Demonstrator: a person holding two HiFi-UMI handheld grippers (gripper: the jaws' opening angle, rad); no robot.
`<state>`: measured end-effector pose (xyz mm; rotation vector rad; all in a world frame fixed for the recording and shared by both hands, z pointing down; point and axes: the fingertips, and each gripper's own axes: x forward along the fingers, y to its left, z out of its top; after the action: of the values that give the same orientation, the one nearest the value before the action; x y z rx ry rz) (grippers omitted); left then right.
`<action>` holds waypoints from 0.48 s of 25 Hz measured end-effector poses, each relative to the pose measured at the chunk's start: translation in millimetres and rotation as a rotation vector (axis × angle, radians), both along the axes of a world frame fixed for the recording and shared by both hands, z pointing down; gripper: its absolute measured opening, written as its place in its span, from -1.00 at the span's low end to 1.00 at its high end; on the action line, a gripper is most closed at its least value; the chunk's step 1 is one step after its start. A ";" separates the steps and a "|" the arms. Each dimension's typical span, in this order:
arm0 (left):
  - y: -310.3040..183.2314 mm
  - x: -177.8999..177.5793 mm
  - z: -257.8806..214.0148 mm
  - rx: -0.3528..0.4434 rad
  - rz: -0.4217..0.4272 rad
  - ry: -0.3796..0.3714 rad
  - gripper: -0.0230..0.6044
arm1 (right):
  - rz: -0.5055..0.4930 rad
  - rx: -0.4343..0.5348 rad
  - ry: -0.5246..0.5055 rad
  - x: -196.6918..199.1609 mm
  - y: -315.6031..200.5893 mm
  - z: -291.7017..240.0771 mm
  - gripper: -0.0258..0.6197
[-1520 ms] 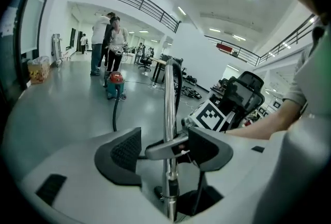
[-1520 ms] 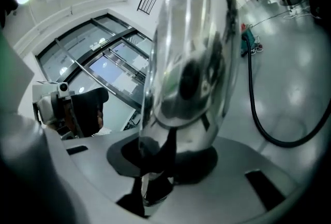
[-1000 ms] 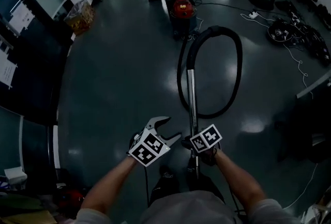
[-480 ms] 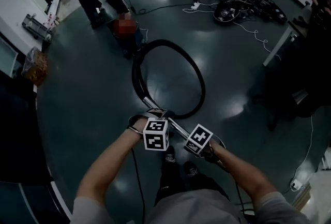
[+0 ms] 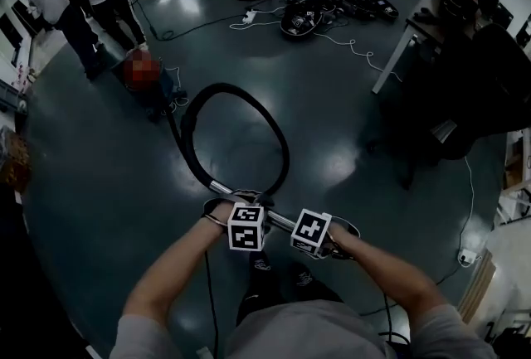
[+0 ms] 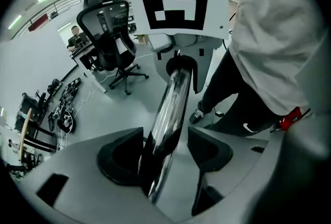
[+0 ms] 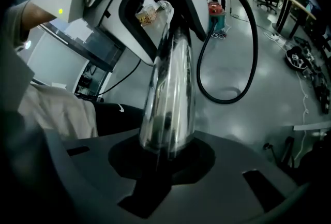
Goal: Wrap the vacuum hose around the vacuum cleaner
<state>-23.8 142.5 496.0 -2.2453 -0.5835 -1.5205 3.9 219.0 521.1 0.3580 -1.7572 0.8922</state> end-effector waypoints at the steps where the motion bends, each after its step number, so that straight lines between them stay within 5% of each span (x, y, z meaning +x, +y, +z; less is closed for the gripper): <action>1: -5.6 -0.6 -0.4 0.009 0.021 0.000 -0.05 | 0.000 0.001 0.018 1.2 -3.7 -2.2 -0.65; 9: -23.9 -27.4 0.7 -0.027 0.137 -0.067 -0.07 | -0.101 0.033 0.095 -12.1 -20.8 -28.3 -0.66; 12: -20.3 -38.4 5.9 -0.050 0.196 -0.082 -0.53 | -0.134 0.053 0.128 -17.7 -30.8 -36.8 -0.66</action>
<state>-62.2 122.2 501.9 -2.0988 -0.8479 -1.5193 -13.7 188.2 484.3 0.3212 -1.6684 0.7134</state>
